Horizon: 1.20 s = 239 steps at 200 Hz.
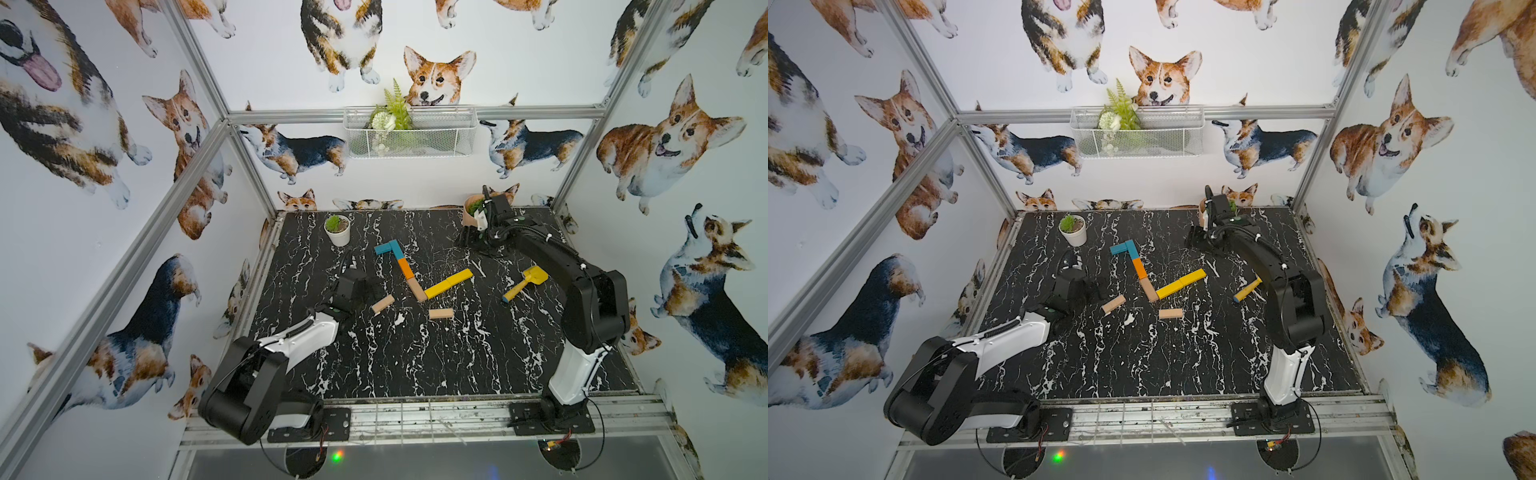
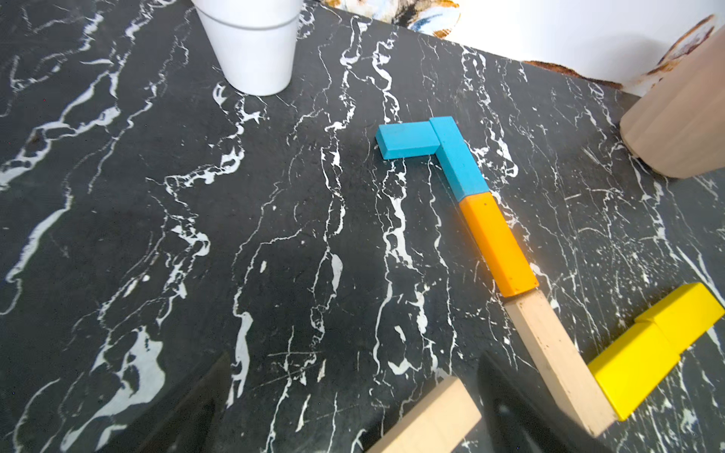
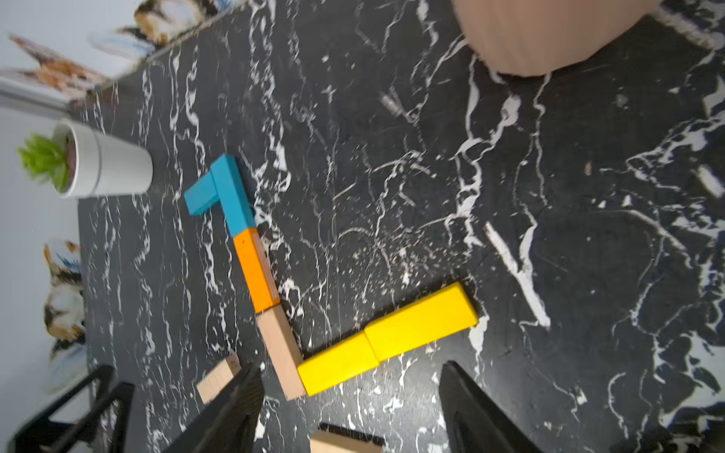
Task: Assemble a giraffe with building blocks
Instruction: Pick up the building block from the center of the board.
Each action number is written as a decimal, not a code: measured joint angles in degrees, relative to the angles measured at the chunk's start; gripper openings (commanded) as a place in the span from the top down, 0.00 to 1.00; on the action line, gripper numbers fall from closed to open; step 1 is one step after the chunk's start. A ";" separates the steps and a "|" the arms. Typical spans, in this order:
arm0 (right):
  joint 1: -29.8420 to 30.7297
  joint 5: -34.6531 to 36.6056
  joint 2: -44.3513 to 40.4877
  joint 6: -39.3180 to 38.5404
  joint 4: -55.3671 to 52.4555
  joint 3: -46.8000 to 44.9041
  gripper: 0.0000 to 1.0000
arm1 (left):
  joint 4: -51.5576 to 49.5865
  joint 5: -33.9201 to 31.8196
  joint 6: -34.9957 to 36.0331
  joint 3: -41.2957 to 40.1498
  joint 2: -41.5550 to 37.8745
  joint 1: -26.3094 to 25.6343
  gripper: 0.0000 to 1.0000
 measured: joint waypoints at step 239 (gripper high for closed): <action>24.74 9.88 3.08 -20.33 -6.10 -13.35 0.04 | -0.81 -1.20 -4.44 0.02 1.60 0.11 0.00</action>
